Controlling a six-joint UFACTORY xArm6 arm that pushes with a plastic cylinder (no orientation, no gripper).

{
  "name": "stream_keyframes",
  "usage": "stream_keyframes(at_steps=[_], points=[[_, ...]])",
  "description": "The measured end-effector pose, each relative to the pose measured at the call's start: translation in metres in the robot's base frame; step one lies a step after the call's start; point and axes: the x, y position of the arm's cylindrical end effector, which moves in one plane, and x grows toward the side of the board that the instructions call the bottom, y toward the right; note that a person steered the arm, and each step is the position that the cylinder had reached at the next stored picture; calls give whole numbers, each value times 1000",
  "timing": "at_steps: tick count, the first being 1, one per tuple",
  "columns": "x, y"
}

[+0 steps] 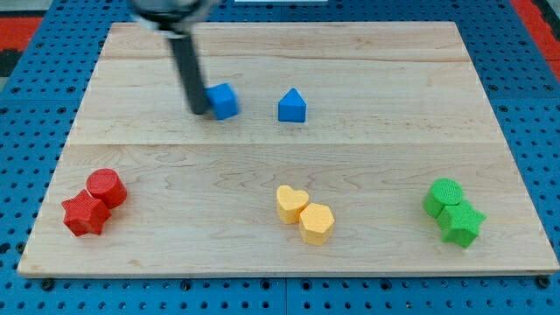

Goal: Move the red blocks towards the left side of the blue blocks

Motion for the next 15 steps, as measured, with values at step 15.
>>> stream_keyframes(at_steps=[15], points=[[81,-19]])
